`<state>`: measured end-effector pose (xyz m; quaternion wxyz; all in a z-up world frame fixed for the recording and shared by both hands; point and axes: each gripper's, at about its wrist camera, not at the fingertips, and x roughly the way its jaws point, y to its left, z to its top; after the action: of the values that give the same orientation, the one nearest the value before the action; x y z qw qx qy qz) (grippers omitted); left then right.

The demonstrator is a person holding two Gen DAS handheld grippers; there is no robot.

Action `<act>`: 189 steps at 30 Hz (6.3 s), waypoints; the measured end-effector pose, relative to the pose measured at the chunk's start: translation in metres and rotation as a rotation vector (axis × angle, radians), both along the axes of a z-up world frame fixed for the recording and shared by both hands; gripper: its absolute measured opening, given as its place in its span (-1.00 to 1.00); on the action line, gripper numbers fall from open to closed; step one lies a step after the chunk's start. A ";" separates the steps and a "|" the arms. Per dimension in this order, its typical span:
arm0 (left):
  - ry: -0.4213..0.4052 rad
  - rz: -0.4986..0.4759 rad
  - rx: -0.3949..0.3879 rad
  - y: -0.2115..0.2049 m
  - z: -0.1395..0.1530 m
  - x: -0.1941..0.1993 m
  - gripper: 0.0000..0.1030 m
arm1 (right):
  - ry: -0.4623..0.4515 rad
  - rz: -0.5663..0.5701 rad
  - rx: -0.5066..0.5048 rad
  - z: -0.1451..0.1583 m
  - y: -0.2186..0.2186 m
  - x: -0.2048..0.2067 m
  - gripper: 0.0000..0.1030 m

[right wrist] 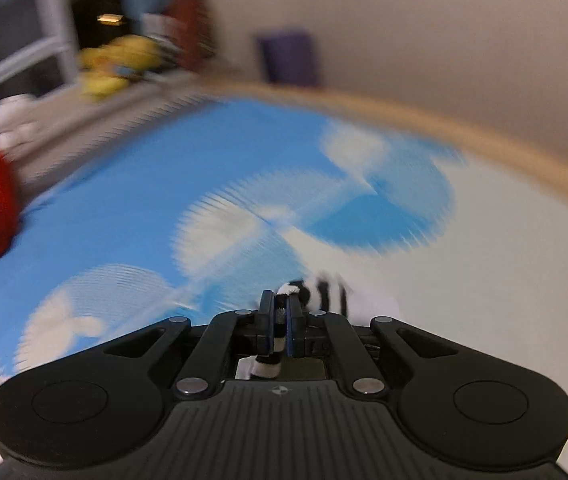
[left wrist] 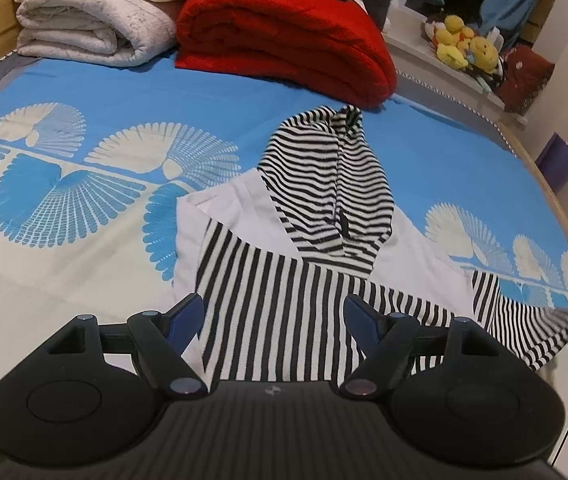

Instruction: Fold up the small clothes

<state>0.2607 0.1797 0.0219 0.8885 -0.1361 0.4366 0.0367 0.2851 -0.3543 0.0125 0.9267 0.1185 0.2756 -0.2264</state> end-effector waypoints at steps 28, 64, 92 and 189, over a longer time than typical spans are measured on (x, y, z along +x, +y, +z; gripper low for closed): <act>0.116 0.092 -0.189 0.072 -0.039 0.001 -0.34 | 0.388 0.633 0.146 -0.012 0.228 -0.018 -0.37; 0.183 0.046 -0.060 0.053 -0.072 0.015 -0.89 | 0.558 0.278 0.485 -0.083 0.157 0.002 -0.43; 0.136 0.040 0.008 0.038 -0.052 0.019 -0.09 | 0.354 0.455 0.237 -0.023 0.169 -0.003 -0.36; -0.086 -0.381 0.187 -0.054 -0.082 0.393 -0.98 | 0.367 0.459 0.043 -0.012 0.132 0.041 -0.34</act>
<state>0.6538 0.1253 -0.0603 0.9059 0.0302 0.4110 -0.0973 0.3264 -0.2223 0.0004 0.8857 0.0296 0.4627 -0.0228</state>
